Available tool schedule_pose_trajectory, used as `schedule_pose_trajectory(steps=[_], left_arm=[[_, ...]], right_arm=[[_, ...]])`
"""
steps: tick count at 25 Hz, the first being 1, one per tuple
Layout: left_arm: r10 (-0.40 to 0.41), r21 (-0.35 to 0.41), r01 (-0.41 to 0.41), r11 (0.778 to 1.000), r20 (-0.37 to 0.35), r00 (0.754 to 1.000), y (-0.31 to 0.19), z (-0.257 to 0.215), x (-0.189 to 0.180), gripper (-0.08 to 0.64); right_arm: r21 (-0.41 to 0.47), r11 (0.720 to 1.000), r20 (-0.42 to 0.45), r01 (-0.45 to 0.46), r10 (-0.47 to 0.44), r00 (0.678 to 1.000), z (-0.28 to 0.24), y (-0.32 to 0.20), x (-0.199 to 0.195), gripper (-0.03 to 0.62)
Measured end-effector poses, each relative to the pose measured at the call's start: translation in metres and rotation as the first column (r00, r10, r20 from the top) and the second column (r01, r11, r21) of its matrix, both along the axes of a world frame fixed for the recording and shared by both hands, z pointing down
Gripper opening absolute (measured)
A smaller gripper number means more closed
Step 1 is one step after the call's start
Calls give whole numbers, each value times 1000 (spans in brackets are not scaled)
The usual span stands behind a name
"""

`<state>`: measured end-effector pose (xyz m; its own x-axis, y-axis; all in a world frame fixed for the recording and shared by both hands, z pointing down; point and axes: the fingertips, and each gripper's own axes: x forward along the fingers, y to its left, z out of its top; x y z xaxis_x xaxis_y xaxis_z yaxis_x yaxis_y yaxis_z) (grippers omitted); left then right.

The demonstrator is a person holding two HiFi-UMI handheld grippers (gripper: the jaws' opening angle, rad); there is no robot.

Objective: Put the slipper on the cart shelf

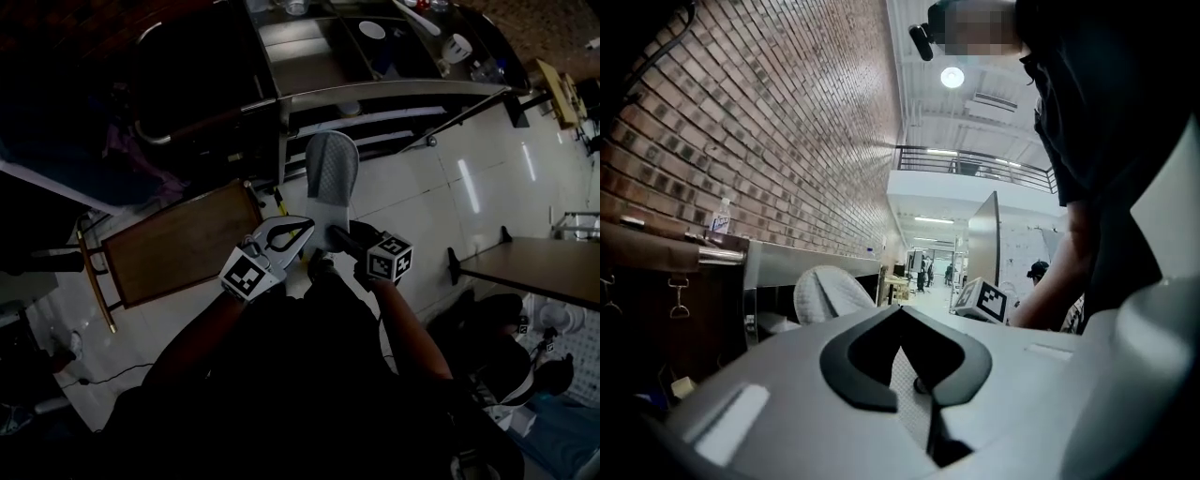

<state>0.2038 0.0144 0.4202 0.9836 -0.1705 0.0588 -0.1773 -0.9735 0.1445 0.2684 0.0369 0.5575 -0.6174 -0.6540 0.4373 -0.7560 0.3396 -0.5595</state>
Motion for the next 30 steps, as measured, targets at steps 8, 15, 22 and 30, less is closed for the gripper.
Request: schedule_pose_trajectory(steps=[8, 15, 22, 30], left_arm=[[-84, 37, 83, 996, 34, 996, -35, -1, 57, 0], [-196, 28, 195, 980, 84, 977, -62, 9, 104, 0], [-265, 31, 264, 964, 129, 956, -78, 18, 121, 0], [-263, -7, 266, 964, 112, 958, -93, 38, 119, 0]], right_arm=[[-145, 983, 126, 110, -92, 988, 48, -37, 45, 66], [-204, 943, 181, 264, -229, 956, 82, -83, 73, 67], [-238, 924, 192, 300, -258, 947, 110, -134, 90, 67], [-182, 956, 190, 231, -196, 962, 117, -198, 86, 67]])
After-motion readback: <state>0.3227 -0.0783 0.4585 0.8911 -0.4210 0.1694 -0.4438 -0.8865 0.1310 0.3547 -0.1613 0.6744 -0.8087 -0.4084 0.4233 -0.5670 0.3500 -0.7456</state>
